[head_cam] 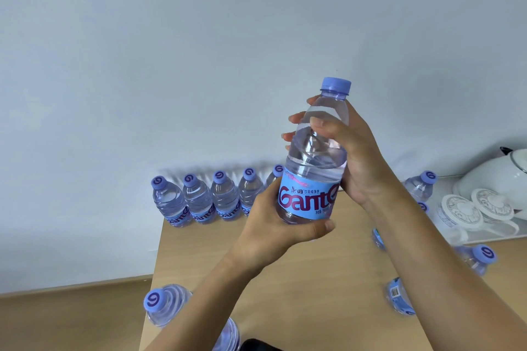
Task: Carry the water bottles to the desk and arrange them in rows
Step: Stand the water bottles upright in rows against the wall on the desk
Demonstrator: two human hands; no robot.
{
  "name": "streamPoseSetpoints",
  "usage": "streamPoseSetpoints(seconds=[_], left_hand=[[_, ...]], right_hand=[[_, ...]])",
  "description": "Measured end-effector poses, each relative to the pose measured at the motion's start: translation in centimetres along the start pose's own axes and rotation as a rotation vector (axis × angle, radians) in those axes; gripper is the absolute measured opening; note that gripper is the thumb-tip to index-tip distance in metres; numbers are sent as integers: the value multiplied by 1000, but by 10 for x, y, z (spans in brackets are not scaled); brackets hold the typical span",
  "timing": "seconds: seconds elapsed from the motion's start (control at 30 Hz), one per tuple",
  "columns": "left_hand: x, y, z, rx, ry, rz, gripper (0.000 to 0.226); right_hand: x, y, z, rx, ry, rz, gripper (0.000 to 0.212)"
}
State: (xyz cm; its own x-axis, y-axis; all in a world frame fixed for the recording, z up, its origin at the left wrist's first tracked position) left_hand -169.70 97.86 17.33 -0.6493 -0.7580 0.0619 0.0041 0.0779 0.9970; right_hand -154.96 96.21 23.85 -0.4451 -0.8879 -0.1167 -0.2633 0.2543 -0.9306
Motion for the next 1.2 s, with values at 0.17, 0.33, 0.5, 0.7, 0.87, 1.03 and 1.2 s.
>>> streamPoseSetpoints(seconds=[0.17, 0.33, 0.5, 0.7, 0.87, 1.03, 1.2], left_hand=[[2, -5, 3, 27, 12, 10, 43], [4, -10, 14, 23, 0, 32, 54], [8, -12, 44, 14, -39, 62, 48], [11, -25, 105, -77, 4, 95, 46], [14, -49, 160, -247, 67, 152, 54], [20, -82, 204, -269, 90, 188, 59], [22, -133, 242, -278, 135, 271, 67]], right_hand=[[2, 8, -7, 119, 130, 56, 34], [0, 17, -16, 214, 147, 79, 24], [-8, 32, -34, 229, 111, 53, 20], [-17, 68, -73, 288, 19, 29, 18], [-18, 111, -105, 306, -100, -31, 8], [-17, 167, -127, 396, -216, -129, 14], [-9, 221, -144, 483, -316, -186, 33]])
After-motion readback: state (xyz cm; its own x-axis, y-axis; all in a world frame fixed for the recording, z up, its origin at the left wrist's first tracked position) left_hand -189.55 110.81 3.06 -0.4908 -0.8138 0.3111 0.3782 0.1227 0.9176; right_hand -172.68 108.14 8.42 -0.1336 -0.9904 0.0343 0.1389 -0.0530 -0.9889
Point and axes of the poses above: each hand's wrist, its own x-axis away from the middle knuckle, its own z-axis out of the back of the hand, y = z × x, the point moved 2 cm from there along -x, towards the middle knuckle, and after that the axes turned 7 degrees about y, right-handed, at the moved point
